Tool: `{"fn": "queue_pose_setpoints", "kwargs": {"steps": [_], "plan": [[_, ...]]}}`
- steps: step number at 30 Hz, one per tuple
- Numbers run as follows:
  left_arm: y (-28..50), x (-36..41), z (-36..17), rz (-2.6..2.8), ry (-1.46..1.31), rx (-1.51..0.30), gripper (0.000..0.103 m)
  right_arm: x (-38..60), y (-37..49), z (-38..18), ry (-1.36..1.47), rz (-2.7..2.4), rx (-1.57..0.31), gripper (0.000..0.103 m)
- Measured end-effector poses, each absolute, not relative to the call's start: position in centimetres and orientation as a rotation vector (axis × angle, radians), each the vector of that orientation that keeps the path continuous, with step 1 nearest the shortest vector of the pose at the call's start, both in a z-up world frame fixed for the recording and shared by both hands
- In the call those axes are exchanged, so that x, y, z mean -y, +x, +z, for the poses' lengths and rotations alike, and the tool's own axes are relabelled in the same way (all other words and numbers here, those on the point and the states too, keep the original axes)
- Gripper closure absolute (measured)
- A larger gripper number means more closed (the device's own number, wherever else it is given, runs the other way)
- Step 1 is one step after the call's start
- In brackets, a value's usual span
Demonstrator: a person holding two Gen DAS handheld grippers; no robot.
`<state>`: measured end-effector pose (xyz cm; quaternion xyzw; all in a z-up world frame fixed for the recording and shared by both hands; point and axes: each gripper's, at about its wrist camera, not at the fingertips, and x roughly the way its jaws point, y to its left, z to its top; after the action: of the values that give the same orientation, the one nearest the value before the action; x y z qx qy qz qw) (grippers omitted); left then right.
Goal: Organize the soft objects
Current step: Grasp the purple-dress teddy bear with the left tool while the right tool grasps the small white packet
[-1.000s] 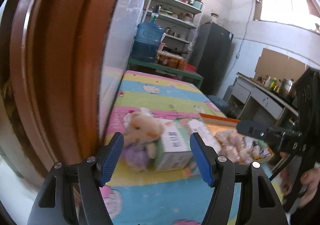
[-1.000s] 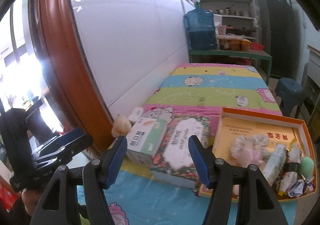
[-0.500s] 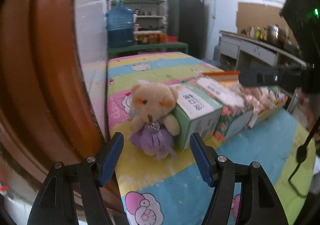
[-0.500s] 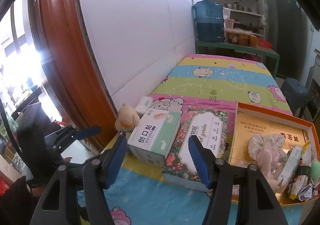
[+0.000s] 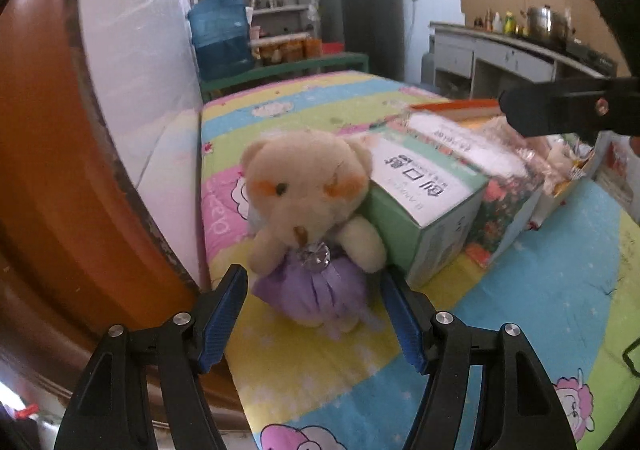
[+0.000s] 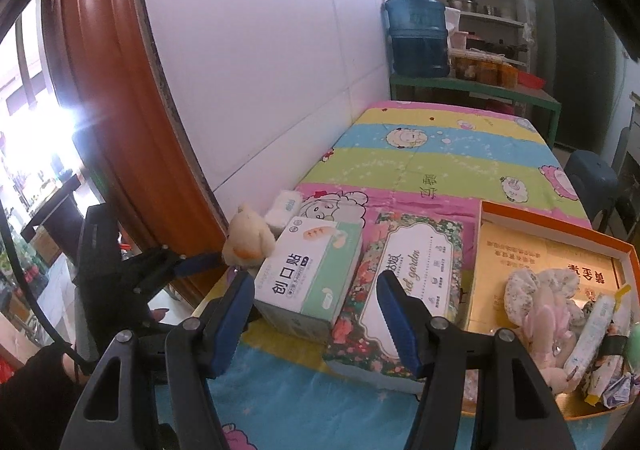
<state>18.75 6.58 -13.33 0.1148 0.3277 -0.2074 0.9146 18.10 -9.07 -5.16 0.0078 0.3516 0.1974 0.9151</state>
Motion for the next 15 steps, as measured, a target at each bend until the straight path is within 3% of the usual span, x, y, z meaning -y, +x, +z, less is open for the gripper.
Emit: {"fn": "queue_pose_setpoints", "kwargs": {"steps": [4, 7, 8, 12, 13, 15], "plan": [[19.26, -6.53, -13.22, -0.429, 0.205, -0.681, 0.035, 9.13, 18.21, -5.33, 0.017, 0.405, -0.728, 0.040], [19.46, -6.60, -13.35, -0.444, 0.188, -0.691, 0.046, 9.23, 18.20, -5.51, 0.022, 0.405, -0.734, 0.040], [19.50, -6.64, -13.47, -0.439, 0.189, -0.689, 0.059, 9.23, 18.29, -5.52, 0.024, 0.404, -0.736, 0.040], [19.15, -6.96, -13.46, -0.435, 0.174, -0.666, 0.066, 9.34, 18.59, -5.54, 0.042, 0.417, -0.742, 0.040], [18.93, -7.05, -13.36, -0.432, 0.172, -0.652, 0.073, 9.32, 18.68, -5.53, 0.048, 0.423, -0.745, 0.040], [18.53, -7.31, -13.21, -0.428, 0.165, -0.638, 0.073, 9.21, 19.05, -5.43, 0.060, 0.439, -0.751, 0.040]]}}
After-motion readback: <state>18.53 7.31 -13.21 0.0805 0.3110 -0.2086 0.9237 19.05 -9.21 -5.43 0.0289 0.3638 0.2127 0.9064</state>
